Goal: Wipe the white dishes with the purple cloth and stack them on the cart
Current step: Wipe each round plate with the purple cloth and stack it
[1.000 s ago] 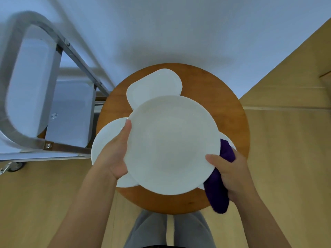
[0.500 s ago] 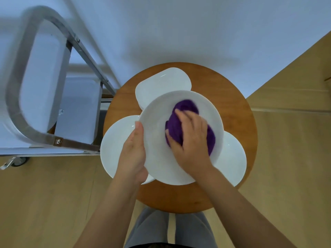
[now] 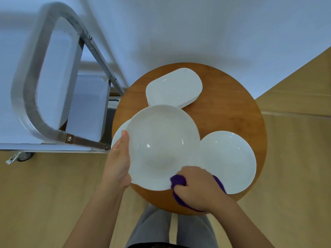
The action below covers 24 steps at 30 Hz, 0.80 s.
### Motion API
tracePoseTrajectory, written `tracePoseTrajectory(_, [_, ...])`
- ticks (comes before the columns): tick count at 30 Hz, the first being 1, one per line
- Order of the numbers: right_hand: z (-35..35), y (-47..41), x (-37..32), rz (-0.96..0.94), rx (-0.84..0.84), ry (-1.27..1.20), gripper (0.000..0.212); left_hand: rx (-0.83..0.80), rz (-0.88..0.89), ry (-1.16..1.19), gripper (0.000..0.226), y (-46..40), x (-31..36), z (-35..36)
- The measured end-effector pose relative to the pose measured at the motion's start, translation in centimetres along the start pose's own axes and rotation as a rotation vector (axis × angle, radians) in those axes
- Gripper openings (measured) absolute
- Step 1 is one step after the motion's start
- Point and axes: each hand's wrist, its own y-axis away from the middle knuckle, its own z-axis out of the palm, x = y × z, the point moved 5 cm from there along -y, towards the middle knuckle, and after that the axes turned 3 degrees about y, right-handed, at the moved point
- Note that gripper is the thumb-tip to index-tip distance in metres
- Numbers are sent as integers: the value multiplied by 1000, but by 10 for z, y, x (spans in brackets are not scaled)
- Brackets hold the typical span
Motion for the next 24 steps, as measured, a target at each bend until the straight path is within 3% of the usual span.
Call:
tracePoseTrajectory(5, [-20, 6, 32, 290, 165, 2, 22, 244, -32, -13, 46, -11, -16, -44])
tracePoseTrajectory(10, [-32, 13, 57, 451, 316, -94, 12, 308, -64, -32, 52, -22, -25, -56])
tracePoseTrajectory(13, [-27, 18, 65, 494, 343, -164, 16, 339, -24, -105, 36, -25, -29, -59])
tracePoseTrajectory(16, [-21, 22, 67, 499, 369, -220, 17, 380, 168, -344, 27, -23, -19, -58])
tracePoseTrajectory(19, [-15, 21, 65, 493, 366, -240, 19, 418, 402, -663, 40, -29, -11, -63])
tracePoseTrajectory(22, [-9, 16, 60, 476, 360, -267, 20, 523, 367, -792, 44, -46, -12, -72])
tracePoseTrajectory(24, [-8, 14, 58, 465, 375, -286, 19, 455, 356, -862, 45, -52, -18, -68])
